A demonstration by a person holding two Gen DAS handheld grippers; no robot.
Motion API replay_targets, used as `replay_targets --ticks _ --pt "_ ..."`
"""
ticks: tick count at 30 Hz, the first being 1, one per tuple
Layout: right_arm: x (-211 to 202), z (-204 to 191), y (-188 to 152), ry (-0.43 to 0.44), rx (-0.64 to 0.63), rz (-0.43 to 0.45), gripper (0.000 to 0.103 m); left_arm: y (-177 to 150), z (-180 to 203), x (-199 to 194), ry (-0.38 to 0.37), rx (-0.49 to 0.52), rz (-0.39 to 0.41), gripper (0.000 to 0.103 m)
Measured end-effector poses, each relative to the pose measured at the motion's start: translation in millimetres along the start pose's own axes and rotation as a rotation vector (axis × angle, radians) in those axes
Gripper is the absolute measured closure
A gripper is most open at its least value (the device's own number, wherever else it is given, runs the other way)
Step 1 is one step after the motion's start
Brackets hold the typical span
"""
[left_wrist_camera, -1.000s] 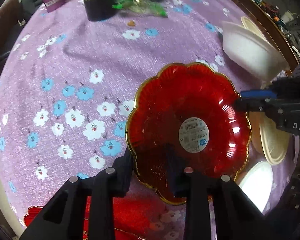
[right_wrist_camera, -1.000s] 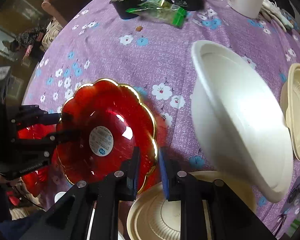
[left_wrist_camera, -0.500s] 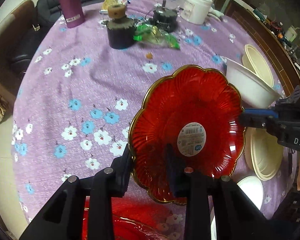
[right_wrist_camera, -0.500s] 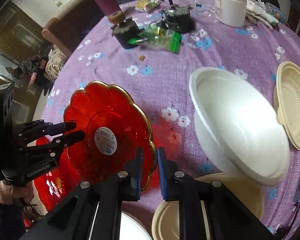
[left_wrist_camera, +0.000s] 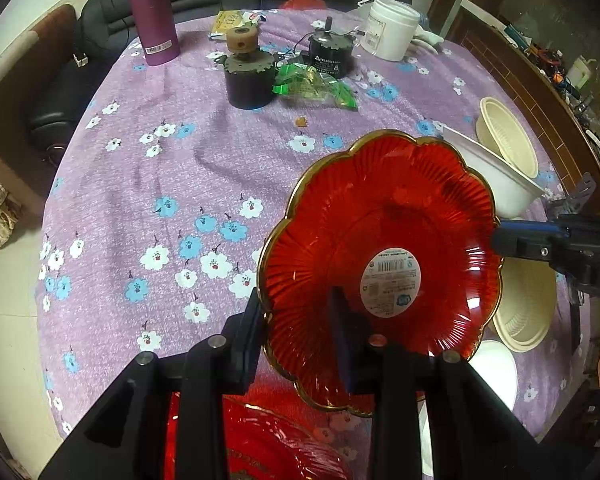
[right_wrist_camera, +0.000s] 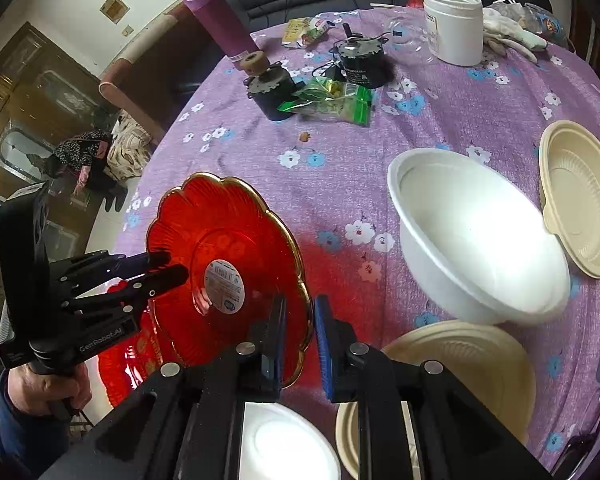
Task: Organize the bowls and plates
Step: 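Lift the small red plate with the left gripper and carry it over the large red plate, then lower the small red plate into the large red plate and open the left gripper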
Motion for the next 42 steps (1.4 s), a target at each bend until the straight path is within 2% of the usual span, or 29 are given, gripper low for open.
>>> replay_targets --ticks 19,33,42 --pt "-13 -33 -22 0.061 -0.041 0.010 0.087 -39 -13 -40 0.036 -0.052 0.035 0.070" --pt "10 -88 -44 0.128 -0.123 -0.051 0.087 -93 -57 -70 0.090 -0.154 0.042 0.070" --pt "39 -131 -63 0.154 -0.188 -0.116 0.087 -129 -96 -77 0.117 -0.234 0.027 0.070"
Point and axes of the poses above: each gripper's, at about its wrist camera, not at the fingertips, and x roughly the way its jaws point, z to its right, y to its top, the point moved 5 cm from there along x, roughly the way its jaws point, and after that the axes turned 3 degrees about -x, right-handed, at the moved point
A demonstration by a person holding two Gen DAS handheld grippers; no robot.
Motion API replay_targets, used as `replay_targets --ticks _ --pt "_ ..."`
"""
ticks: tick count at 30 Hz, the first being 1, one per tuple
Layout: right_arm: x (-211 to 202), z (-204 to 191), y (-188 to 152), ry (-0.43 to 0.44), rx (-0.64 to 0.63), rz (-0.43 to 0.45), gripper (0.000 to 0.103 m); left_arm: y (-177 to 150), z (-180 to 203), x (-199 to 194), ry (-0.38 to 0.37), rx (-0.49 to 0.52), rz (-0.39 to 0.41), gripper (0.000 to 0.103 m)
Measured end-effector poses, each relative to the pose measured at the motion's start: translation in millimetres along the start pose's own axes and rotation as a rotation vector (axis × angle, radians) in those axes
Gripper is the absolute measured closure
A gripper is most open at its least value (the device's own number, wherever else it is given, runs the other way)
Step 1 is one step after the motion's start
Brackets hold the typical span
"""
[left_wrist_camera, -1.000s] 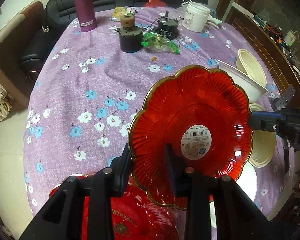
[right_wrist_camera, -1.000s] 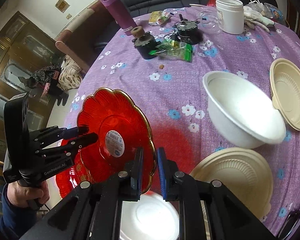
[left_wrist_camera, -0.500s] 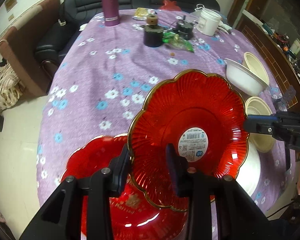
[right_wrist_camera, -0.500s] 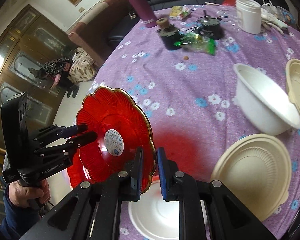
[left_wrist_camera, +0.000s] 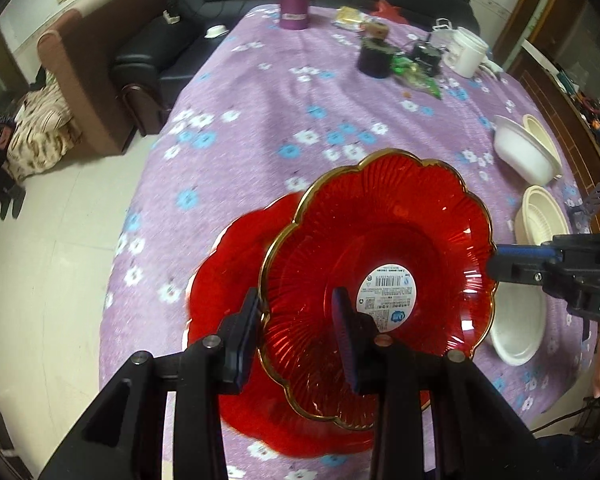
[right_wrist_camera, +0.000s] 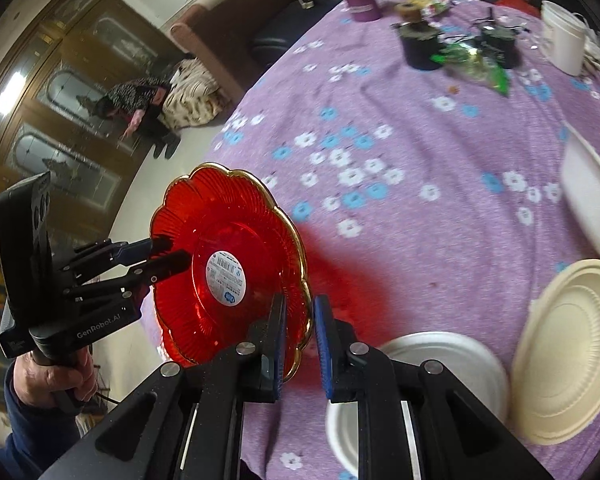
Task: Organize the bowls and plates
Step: 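Lower the small red plate into the large red plate and open the left gripper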
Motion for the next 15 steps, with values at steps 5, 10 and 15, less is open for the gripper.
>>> replay_targets --ticks 5,10,15 --pt "19 -17 -4 0.002 -0.030 -0.037 0.087 -12 -19 3 0.007 -0.032 -0.012 0.070" --pt "37 -25 -6 -0.009 -0.049 -0.068 0.087 -18 -32 13 0.005 -0.049 -0.037 0.070" --pt "50 -28 -10 -0.030 -0.059 -0.089 0.087 -21 -36 26 0.003 -0.050 -0.062 0.070"
Point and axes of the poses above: each gripper's, at about its wrist camera, not at the fingertips, and x roughly the way its jaws point, z to its right, y to its top, the point moved 5 cm from there along x, roughly the way its jaws point, and after that the axes turned 3 degrees about -x, right-handed, at the moved point
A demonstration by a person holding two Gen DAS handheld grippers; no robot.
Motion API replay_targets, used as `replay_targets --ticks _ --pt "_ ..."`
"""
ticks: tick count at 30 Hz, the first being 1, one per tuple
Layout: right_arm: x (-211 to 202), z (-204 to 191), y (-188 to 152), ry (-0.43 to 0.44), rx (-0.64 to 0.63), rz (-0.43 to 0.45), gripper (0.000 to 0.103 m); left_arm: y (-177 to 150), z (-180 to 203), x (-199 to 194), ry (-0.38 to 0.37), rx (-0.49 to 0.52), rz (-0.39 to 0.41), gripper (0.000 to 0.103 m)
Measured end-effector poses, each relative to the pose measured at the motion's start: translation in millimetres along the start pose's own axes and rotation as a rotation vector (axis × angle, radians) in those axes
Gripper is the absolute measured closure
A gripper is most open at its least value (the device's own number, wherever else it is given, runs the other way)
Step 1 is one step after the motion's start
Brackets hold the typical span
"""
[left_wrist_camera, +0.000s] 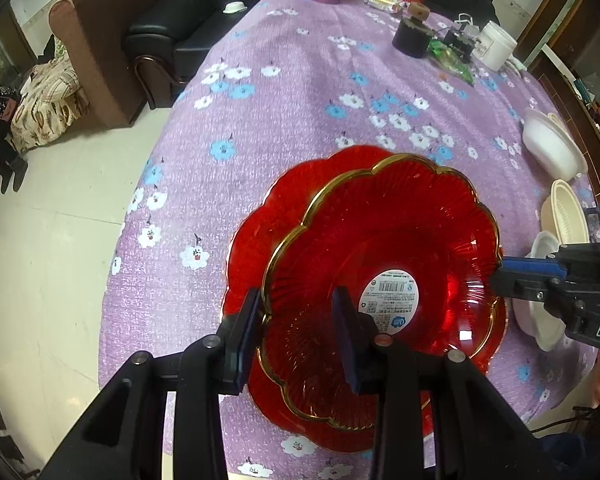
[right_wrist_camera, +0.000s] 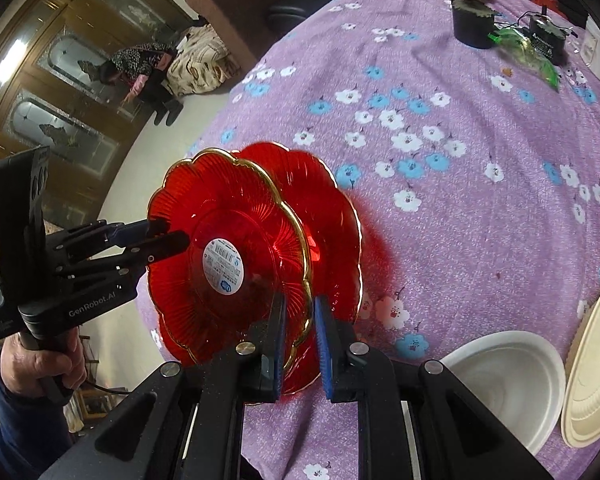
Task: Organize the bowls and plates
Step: 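Lower the small red plate into the large red plate and open the left gripper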
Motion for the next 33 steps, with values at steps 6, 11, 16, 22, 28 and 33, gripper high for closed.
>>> replay_targets --ticks 6,11,16,22,28,33 --pt "10 1 -1 -0.026 -0.002 -0.009 0.086 -1 -1 13 0.011 0.011 -0.016 0.070" --pt "20 -3 -3 -0.058 -0.010 -0.013 0.085 -3 -1 20 0.031 0.022 -0.022 0.070" --pt "22 -6 1 -0.085 -0.025 -0.003 0.085 -3 -2 20 0.021 0.021 -0.017 0.069" --pt "23 -9 1 -0.108 -0.036 0.000 0.085 -3 3 22 0.019 0.035 -0.016 0.057" --pt "25 -15 2 -0.137 -0.076 0.006 0.078 -5 14 24 0.042 0.079 -0.014 0.042" --pt "20 -13 2 -0.138 -0.077 0.026 0.077 -5 12 22 0.043 0.065 -0.006 0.041"
Point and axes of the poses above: each gripper's, at about its wrist camera, not at the fingertips, and x roughly the way its jaws point, z to its right, y to its top, the point moved 5 cm from there along x, roughly the way its jaws point, and after that the axes turned 3 degrees about -x, right-handed, at the moved point
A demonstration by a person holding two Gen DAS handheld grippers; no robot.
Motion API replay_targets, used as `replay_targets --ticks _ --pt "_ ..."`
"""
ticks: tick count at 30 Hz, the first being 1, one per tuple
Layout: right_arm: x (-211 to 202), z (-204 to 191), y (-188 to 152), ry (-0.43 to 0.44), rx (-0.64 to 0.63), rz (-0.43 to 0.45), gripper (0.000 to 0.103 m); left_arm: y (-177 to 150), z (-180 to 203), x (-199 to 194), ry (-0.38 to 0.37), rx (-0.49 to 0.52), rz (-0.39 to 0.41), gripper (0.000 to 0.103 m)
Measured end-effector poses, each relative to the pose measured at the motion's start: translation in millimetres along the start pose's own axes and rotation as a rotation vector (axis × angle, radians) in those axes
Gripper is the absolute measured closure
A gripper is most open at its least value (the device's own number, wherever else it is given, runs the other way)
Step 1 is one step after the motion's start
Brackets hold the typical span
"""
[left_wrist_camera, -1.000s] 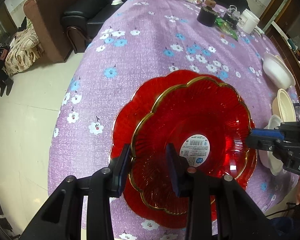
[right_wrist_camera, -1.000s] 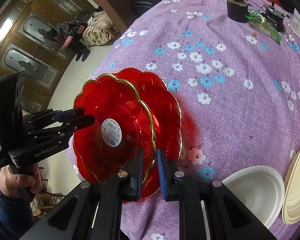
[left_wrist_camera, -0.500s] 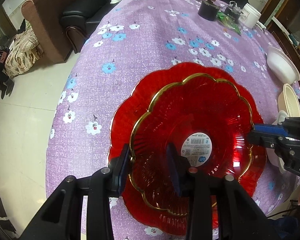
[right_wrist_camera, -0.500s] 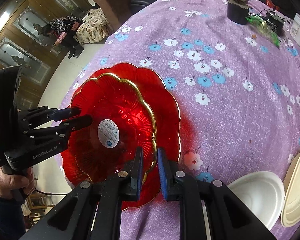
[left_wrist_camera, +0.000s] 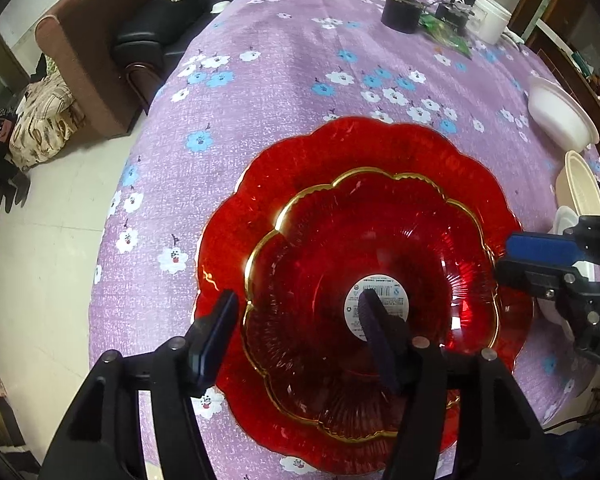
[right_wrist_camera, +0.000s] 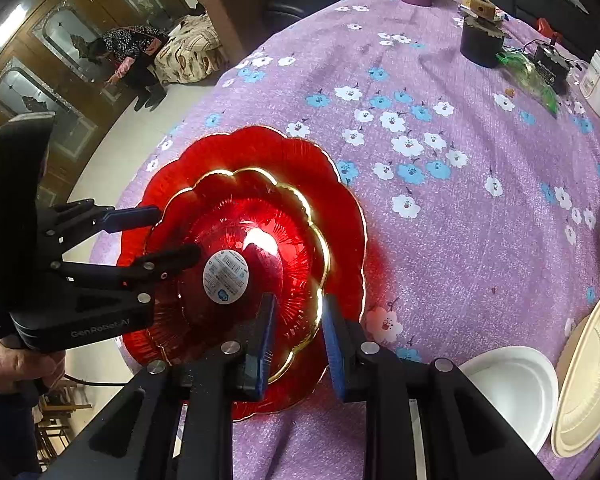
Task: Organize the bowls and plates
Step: 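Lower the small red plate into the large red plate and open the left gripper, then move the left gripper to the white plate and grasp its rim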
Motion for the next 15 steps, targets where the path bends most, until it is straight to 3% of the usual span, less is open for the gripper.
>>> replay_targets --ticks 9,15 --pt "-34 11 -17 0.044 0.053 0.069 0.077 3 -5 -32 0.026 -0.032 0.082 0.038" --pt "-60 28 -49 0.094 0.150 0.121 0.077 9 25 -55 0.008 0.016 0.148 0.034"
Point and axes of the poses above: each gripper's, at about its wrist camera, not at the fingertips, and x roughly the way its jaws point, z to its right, y to its top, the point moved 5 cm from there along x, roughly the way its jaws point, and after that the axes turned 3 degrees about -x, right-handed, at the moved point
